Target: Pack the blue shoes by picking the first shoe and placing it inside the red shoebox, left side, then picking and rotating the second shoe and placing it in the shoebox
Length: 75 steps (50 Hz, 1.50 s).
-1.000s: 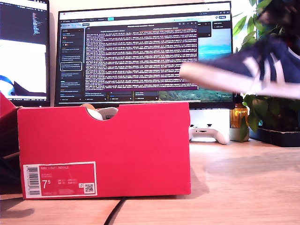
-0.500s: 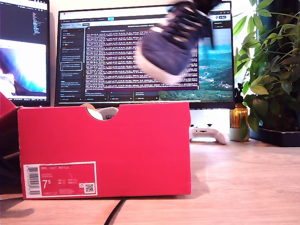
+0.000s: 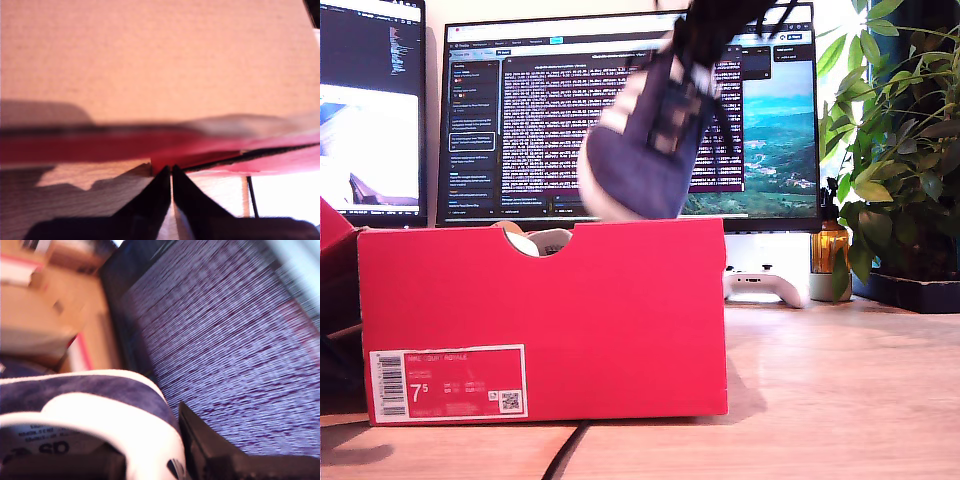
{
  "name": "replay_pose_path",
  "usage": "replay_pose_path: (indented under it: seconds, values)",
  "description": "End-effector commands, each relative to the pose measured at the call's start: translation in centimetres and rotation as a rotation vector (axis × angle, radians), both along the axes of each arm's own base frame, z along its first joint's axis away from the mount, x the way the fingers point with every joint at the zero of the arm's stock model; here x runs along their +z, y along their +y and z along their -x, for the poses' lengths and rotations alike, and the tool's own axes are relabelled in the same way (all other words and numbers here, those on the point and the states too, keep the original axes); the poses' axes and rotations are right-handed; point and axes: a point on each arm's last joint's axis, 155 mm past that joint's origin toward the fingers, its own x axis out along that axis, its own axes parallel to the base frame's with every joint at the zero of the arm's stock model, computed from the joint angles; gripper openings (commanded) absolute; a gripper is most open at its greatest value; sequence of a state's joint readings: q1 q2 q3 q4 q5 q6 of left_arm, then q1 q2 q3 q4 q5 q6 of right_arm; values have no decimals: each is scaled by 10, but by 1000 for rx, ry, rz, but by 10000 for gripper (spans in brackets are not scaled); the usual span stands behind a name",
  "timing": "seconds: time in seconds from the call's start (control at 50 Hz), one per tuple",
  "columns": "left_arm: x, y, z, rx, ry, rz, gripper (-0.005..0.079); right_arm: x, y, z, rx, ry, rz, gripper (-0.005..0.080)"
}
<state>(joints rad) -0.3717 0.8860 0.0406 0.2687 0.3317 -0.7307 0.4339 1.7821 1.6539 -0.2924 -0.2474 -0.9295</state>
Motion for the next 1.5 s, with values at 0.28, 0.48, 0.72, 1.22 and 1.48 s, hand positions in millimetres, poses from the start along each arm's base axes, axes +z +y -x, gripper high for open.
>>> replay_pose_path:
  seconds: [0.28, 0.48, 0.72, 1.22, 1.48]
  values:
    - [-7, 1, 5, -2, 16, -5, -19, -42, 16, 2, 41, 90, 60, -13]
    - [-7, 1, 5, -2, 16, -5, -19, -75, 20, 11, 76, 165, 133, -13]
    - [-7, 1, 5, -2, 16, -5, -19, -104, 26, 20, 97, 239, 172, -13]
    - [-7, 1, 5, -2, 16, -5, -19, -151, 42, 32, 127, 331, 237, 50]
    - [-7, 1, 5, -2, 16, -5, -19, -151, 41, 29, 88, 306, 270, 282]
